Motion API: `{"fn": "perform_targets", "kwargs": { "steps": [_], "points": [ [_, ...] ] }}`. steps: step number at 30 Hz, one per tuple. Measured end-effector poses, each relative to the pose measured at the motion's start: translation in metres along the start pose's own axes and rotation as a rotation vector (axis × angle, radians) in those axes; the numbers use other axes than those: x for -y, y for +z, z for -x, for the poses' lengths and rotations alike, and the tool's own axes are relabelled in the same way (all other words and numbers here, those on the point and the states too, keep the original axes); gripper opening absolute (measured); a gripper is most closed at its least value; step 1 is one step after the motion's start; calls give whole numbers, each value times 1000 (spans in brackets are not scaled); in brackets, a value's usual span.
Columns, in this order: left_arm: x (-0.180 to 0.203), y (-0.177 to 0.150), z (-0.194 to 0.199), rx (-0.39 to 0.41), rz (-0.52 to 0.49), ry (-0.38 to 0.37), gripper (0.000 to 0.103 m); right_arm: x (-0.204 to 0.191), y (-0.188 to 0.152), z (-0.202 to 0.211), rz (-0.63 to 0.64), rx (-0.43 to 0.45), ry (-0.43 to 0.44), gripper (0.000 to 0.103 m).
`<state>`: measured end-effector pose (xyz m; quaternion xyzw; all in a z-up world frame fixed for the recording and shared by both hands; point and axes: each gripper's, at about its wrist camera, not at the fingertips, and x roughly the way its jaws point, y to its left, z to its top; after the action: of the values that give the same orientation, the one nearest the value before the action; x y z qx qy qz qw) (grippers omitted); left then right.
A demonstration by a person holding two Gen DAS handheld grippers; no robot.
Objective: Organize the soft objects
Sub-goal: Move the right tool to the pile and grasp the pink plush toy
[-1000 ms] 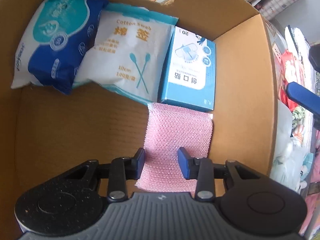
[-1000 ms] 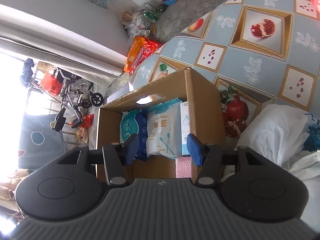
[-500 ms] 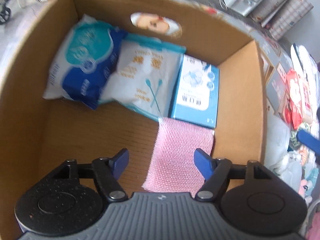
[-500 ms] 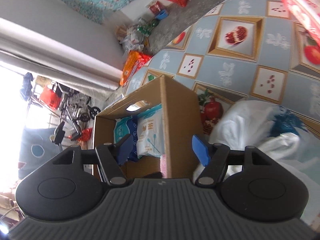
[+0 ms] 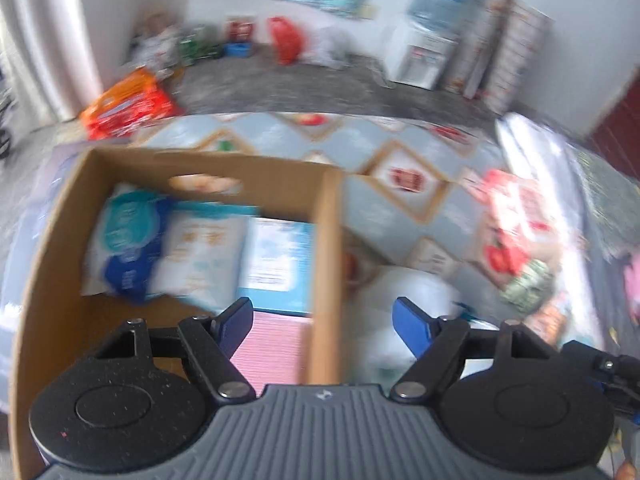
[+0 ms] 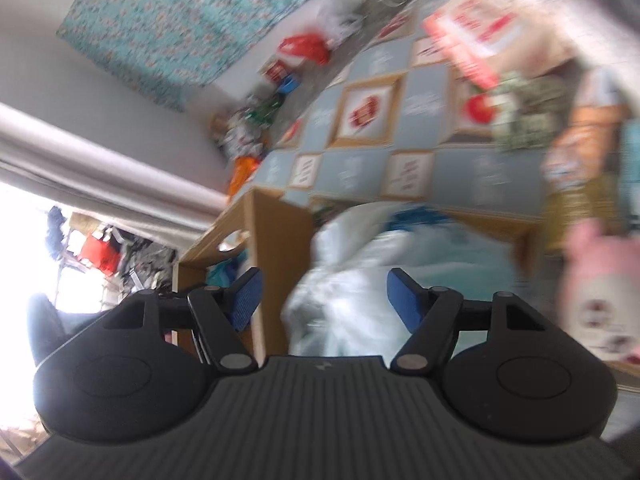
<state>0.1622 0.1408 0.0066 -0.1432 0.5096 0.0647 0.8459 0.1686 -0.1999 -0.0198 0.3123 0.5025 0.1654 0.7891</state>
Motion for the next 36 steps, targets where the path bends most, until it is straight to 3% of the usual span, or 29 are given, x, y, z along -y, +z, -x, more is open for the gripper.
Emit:
{"fn": "perform_targets", "kwargs": {
  "steps": [7, 12, 17, 21, 25, 36],
  "points": [
    [84, -24, -18, -90, -160, -131, 78, 72, 0, 45, -43, 36, -173, 68],
    [124, -51, -36, -185, -229, -190, 68, 91, 7, 30, 129, -12, -306, 66],
    [149, -71, -54, -304, -288, -250, 62, 101, 11, 4, 243, -106, -350, 64],
    [160, -79, -63, -338, -310, -266, 61, 113, 10, -12, 294, -192, -358, 63],
    [166, -79, -70, -361, -297, -285, 60, 122, 15, -9, 286, -208, -306, 57],
    [208, -91, -89, -436, -364, -350, 62, 189, 37, 9, 6, -215, -127, 52]
  ]
}}
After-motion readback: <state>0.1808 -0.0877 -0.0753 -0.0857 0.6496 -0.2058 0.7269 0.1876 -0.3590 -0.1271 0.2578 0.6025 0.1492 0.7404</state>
